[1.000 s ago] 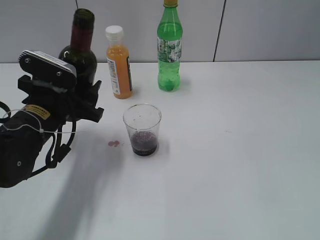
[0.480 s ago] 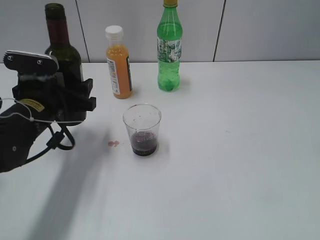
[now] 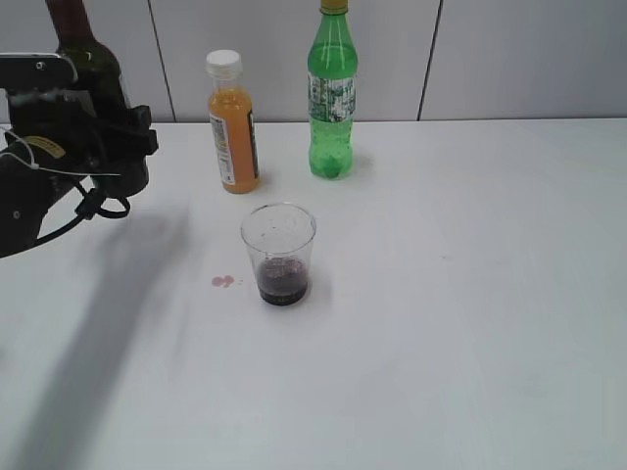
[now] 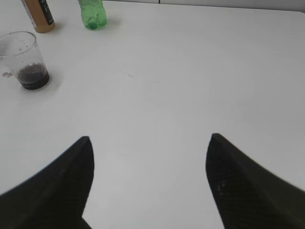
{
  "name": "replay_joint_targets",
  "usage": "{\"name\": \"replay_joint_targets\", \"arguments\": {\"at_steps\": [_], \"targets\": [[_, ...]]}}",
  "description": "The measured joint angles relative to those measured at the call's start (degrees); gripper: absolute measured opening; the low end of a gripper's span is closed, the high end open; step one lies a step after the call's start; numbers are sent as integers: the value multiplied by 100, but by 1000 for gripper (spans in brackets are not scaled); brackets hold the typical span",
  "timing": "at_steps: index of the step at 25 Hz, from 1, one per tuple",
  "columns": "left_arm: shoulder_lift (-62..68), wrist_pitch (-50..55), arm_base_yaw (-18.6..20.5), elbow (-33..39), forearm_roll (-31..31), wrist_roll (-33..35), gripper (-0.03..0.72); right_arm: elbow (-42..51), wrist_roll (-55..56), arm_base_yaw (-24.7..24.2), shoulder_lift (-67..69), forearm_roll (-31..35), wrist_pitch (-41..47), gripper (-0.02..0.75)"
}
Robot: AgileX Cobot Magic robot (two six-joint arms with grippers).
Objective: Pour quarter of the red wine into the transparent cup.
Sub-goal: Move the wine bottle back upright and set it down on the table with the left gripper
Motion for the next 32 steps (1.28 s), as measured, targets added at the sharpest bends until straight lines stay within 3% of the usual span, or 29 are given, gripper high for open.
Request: {"name": "replay_joint_targets", "arguments": {"at_steps": [5,11,18,32], "targets": [[511,41,368,-338,476,-409,554,0,0,0,0,0,0,585],[1107,-302,527,-745,657,-462,554,0,6,0,0,0,0,585],[1655,-1017,532,-1046,755,-467,554,0,2,0,0,0,0,585],[1768,-1173,317,-1075,1096,-571,554,0,3,0,0,0,6,585]]}}
